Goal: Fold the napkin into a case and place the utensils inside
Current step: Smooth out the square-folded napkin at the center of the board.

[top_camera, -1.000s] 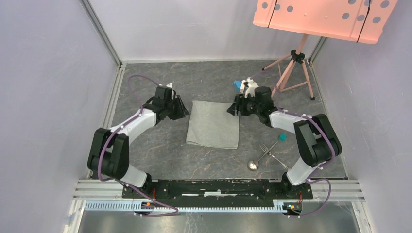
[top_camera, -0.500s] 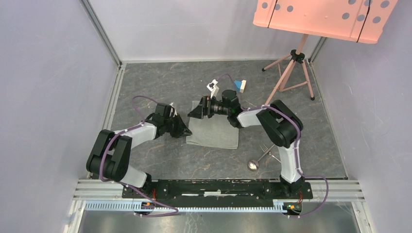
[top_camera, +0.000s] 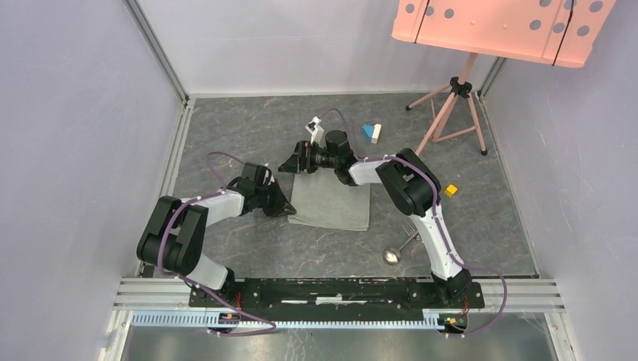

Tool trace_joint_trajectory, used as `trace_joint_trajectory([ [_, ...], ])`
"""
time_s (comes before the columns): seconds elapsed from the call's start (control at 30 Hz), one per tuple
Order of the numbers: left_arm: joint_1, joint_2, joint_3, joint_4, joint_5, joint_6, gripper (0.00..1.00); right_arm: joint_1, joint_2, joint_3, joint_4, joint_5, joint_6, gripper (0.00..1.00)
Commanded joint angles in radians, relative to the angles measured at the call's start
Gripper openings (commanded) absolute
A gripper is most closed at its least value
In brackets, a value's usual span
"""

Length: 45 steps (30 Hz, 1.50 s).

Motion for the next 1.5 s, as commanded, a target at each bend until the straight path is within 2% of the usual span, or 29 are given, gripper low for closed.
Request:
trace_joint_trajectory([
  [0.0, 0.003, 0.007, -0.003, -0.062, -0.056, -0.017, 0.07, -0.012, 0.057, 0.036, -0.029, 0.033, -0.009, 0.90],
  [0.3, 0.002, 0.005, -0.027, -0.084, -0.085, 0.012, 0.05, -0.056, 0.222, 0.243, -0.158, 0.071, 0.009, 0.90],
  [0.43, 0.002, 0.000, -0.022, -0.096, -0.090, 0.021, 0.06, -0.061, 0.232, 0.329, -0.257, 0.107, -0.047, 0.90],
  [0.53, 0.003, -0.004, -0.016, -0.112, -0.092, 0.029, 0.05, -0.071, 0.258, 0.452, -0.361, 0.146, -0.103, 0.90],
  [0.63, 0.002, -0.017, -0.012, -0.137, -0.104, 0.044, 0.06, -0.087, 0.286, 0.528, -0.374, 0.152, -0.102, 0.91],
  [0.73, 0.002, -0.036, 0.001, -0.162, -0.103, 0.066, 0.07, -0.096, 0.314, 0.616, -0.399, 0.124, -0.099, 0.91],
  [0.83, 0.002, -0.070, 0.023, -0.164, -0.065, 0.073, 0.11, -0.101, 0.267, 0.645, -0.464, 0.086, -0.141, 0.91],
  [0.93, 0.002, -0.117, 0.045, -0.158, -0.017, 0.075, 0.14, -0.107, 0.105, 0.561, -0.545, 0.077, -0.242, 0.90],
  [1.03, 0.002, -0.162, 0.073, -0.166, 0.028, 0.075, 0.16, -0.117, -0.153, 0.289, -0.517, 0.101, -0.327, 0.92],
  [1.13, 0.001, -0.200, 0.080, -0.172, 0.036, 0.064, 0.23, -0.121, -0.333, 0.044, -0.410, 0.104, -0.318, 0.93],
  [1.3, -0.001, -0.198, 0.062, -0.158, 0.077, 0.044, 0.28, -0.123, -0.424, -0.296, -0.099, 0.009, -0.134, 0.91],
  [1.47, 0.000, -0.175, 0.022, -0.115, 0.097, 0.046, 0.36, -0.131, -0.398, -0.398, 0.011, -0.024, -0.076, 0.89],
])
